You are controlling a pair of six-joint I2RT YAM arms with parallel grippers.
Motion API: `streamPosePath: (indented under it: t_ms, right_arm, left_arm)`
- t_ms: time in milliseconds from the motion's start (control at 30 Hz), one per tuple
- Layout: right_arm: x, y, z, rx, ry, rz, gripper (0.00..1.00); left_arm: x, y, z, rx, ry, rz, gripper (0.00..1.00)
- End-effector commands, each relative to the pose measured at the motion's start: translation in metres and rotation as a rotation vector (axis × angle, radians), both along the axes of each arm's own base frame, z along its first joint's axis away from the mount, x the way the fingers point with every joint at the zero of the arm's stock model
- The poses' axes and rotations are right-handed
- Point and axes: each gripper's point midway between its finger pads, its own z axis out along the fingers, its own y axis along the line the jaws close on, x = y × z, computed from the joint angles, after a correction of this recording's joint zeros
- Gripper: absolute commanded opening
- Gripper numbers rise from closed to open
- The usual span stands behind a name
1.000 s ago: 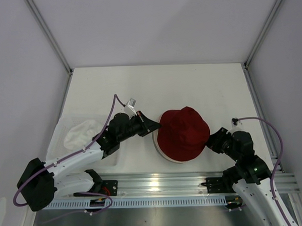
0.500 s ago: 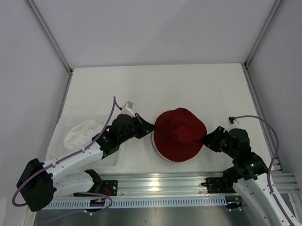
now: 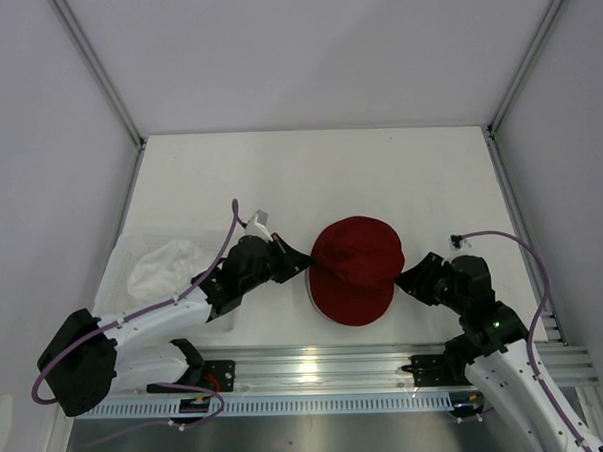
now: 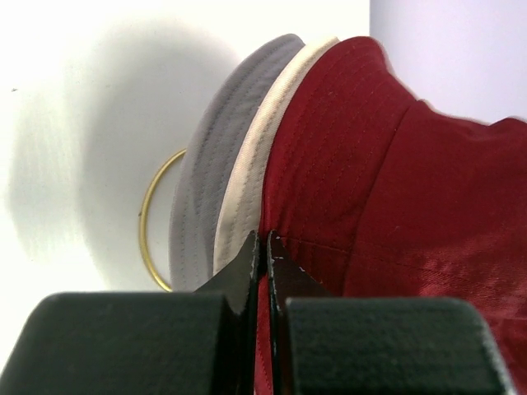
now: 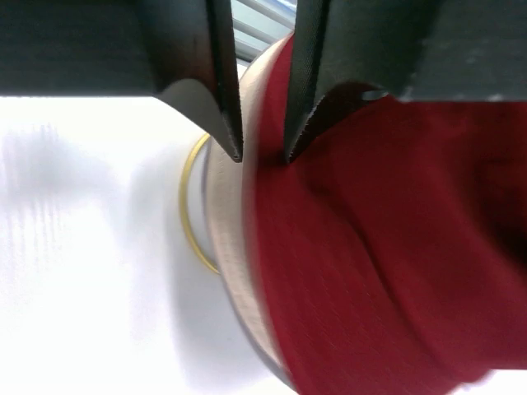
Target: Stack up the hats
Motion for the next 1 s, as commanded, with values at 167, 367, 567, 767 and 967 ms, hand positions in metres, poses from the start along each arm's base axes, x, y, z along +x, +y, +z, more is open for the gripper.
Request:
streamPosePath:
  t_ms: [167,367,567,767,967]
  right_arm:
    - [0.001,-0.011,0.037,-0.094,-0.063,0.009,0.78]
    - [0.008,-0.030,0.099,-0.121,-0.212,-0.086,0.78]
    - [0.025,-0.043,0.102,-0.156,-0.238,-0.178,0.78]
    - [0.055,-0.036,0.084,-0.128,-0.245,-0.222,0.76]
    - [0.075,-0.014,0.083,-0.022,-0.294,-0.182,0.76]
  left_arm:
    - [-0.015,0.039,-0.049,0.235,0.019,0.012,0.01]
    - [-0.017,0.037,-0.025,0.240,-0.054,-0.016,0.01]
    - [-0.027,0.033,-0.024,0.275,-0.062,-0.033,0.02]
    - [-0.025,0.036,-0.018,0.283,-0.084,-0.020,0.02]
    - [-0.025,0.034,-0.018,0.282,-0.087,-0.028,0.02]
